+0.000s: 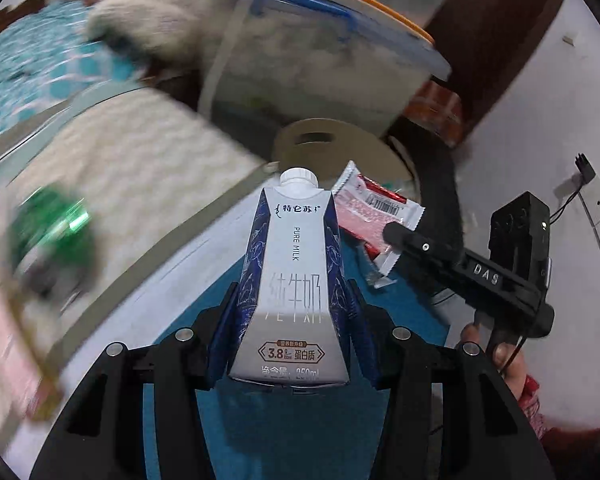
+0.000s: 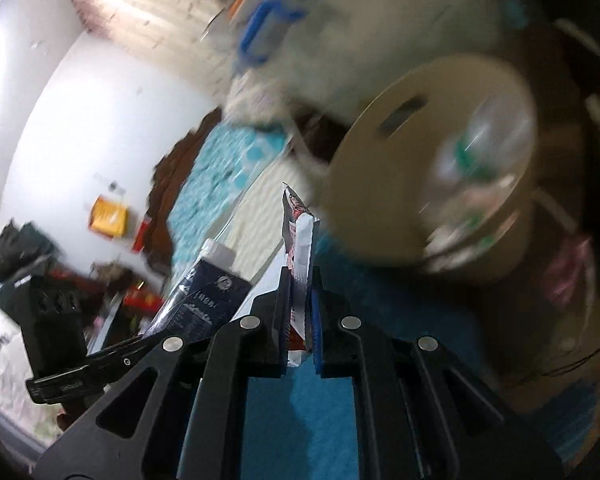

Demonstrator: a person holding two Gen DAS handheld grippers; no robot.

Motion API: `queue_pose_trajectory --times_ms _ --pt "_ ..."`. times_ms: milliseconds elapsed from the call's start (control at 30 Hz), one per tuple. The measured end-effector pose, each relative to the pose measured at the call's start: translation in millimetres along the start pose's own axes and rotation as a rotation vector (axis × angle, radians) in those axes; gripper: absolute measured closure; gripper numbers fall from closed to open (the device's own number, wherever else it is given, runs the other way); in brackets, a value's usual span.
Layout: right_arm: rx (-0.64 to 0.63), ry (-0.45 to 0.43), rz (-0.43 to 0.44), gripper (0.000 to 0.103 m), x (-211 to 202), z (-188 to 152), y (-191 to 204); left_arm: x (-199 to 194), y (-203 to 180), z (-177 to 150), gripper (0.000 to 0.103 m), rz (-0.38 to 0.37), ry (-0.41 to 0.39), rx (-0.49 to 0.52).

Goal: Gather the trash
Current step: 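Carry the milk carton and red wrapper to the beige bin and release both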

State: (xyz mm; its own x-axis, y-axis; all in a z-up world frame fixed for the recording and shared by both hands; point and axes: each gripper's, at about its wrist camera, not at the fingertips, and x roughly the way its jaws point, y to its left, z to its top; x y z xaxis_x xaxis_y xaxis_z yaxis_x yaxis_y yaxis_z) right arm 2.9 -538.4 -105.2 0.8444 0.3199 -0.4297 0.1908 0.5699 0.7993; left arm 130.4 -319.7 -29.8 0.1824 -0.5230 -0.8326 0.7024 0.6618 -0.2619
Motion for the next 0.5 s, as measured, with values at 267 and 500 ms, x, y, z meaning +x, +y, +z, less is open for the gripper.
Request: queue_pose_trajectory --times_ms 267,500 --pt "0.03 -0.06 -0.109 0.088 -1 43 -31 87 -34 70 0.054 -0.011 0.076 0.062" --pt "0.043 -0.092 -0.112 0.033 2 53 -39 101 -33 87 0.029 0.025 0.046 0.036"
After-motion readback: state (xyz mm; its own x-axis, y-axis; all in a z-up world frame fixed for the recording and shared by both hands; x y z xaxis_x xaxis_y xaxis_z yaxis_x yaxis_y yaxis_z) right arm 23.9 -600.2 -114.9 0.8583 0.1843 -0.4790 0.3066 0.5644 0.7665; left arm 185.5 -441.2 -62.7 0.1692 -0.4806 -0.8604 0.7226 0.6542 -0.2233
